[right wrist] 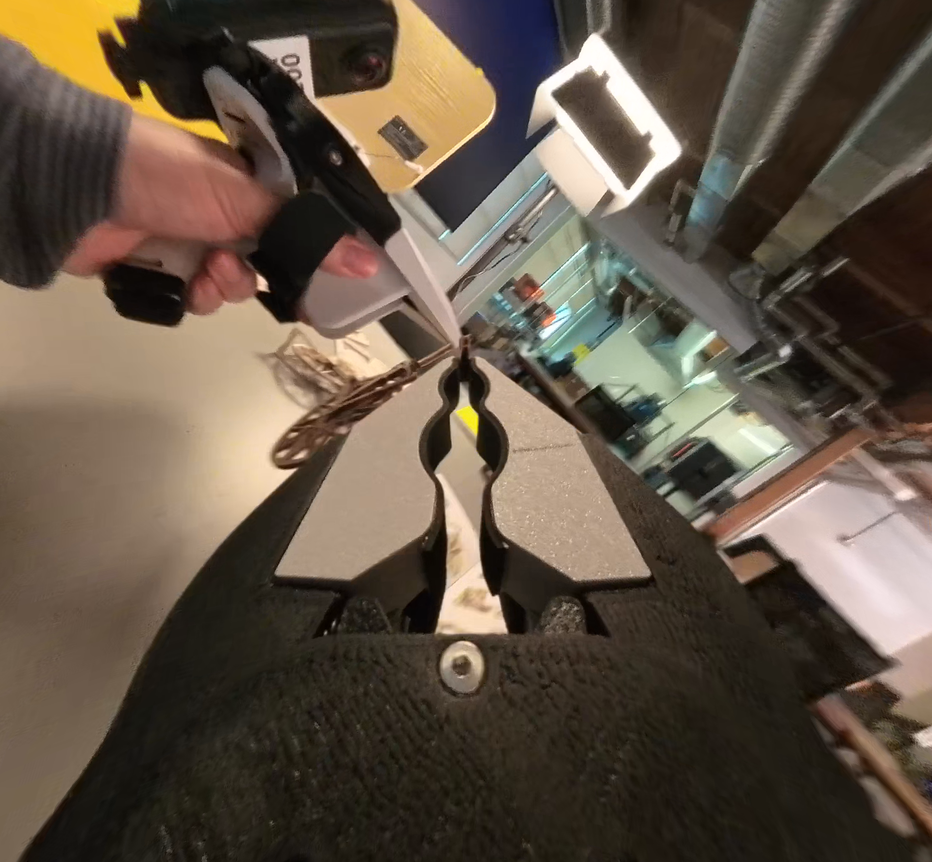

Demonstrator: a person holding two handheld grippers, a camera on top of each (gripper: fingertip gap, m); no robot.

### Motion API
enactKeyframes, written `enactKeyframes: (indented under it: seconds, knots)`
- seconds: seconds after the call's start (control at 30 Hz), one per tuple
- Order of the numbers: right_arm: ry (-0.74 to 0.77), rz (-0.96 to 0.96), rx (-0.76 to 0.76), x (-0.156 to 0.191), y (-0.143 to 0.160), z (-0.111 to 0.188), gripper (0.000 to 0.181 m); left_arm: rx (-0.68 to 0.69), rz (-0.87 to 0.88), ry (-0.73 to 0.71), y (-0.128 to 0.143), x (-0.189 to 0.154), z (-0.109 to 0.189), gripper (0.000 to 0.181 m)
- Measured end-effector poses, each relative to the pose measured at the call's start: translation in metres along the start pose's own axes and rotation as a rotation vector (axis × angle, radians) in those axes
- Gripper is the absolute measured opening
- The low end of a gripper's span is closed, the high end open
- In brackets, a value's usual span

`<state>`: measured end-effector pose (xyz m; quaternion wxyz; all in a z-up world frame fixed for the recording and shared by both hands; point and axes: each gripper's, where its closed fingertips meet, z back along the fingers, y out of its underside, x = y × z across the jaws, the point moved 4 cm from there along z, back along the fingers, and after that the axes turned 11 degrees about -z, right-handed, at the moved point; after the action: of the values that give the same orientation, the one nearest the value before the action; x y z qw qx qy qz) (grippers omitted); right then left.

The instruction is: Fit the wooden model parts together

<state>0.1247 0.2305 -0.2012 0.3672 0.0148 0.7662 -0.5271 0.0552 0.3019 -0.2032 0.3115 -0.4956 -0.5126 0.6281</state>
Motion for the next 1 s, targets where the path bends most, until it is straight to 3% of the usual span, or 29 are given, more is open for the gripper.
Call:
enactKeyframes:
  seconds: [0.23,0.4,0.63,0.83,1.0]
  knots:
    - [-0.142,-0.317,0.181,0.025,-0.02,0.064,0.0,-0.038,0.233,0.096,0.023,-0.042,-0.003,0.001]
    - [-0.22,-0.563,0.383,0.047,-0.011,0.093,0.0,0.218,0.255,0.109,0.05,-0.053,-0.022,0.002]
    - [-0.237,-0.68,0.573,0.062,0.014,0.072,0.0,0.648,0.144,-0.044,0.083,-0.029,-0.04,0.002]
    - [-0.402,-0.773,0.75,0.083,0.037,0.042,0.0,0.8,0.067,-0.168,0.093,-0.007,-0.033,0.002]
    - [-0.449,-0.789,0.859,0.095,0.059,0.032,0.0,0.871,0.049,-0.227,0.096,0.008,-0.022,0.002]
